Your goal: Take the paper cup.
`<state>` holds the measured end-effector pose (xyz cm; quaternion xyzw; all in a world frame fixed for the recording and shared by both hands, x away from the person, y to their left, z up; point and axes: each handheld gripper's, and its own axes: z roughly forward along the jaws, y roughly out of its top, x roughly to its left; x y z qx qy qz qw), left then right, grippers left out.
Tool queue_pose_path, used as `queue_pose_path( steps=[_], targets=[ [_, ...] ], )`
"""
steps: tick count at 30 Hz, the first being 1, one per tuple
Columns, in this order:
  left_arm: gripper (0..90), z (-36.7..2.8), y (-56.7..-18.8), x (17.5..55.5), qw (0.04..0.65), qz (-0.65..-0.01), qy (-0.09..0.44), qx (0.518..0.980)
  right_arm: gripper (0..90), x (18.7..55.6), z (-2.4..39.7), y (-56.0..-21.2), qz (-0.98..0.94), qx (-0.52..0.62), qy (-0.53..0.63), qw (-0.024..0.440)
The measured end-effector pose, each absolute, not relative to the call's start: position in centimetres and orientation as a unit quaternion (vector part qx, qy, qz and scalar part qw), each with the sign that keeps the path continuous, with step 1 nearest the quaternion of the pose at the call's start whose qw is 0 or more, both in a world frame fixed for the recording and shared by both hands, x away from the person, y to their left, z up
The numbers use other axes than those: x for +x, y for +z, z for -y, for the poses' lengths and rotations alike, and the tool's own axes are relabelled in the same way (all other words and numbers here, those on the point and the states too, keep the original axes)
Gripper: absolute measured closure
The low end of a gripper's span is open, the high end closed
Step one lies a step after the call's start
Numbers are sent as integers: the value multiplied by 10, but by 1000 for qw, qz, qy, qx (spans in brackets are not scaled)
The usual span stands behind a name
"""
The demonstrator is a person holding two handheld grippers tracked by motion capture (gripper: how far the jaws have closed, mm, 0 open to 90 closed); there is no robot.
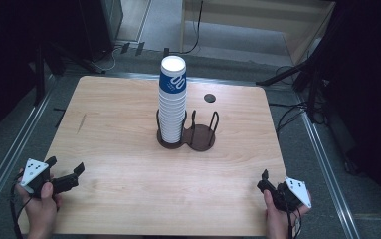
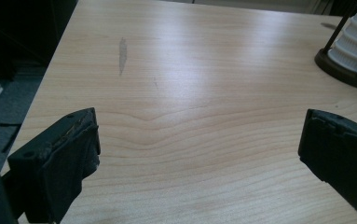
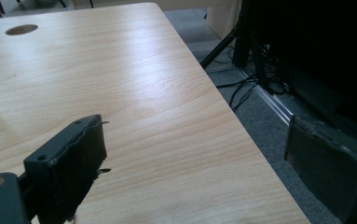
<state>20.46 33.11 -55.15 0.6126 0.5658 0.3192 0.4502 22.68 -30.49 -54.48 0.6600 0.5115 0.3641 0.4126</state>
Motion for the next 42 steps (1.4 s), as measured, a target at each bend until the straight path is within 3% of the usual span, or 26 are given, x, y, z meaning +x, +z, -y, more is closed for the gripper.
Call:
queue_pose_path(
  steps=[9, 15, 26, 42],
  targets=[
    [0, -337, -552, 202, 459, -580, 326, 588, 101, 225, 305, -538, -520, 655, 374, 401],
    [0, -337, -552, 203, 468, -573, 307, 599, 136, 223, 286, -523, -556, 614, 407, 385],
    [0, -336, -552, 206, 457, -575, 301, 608, 123, 229, 247, -487, -575, 562, 456, 382],
    [0, -334, -552, 206, 453, -572, 304, 613, 123, 250, 204, -466, -599, 526, 478, 368]
  ],
)
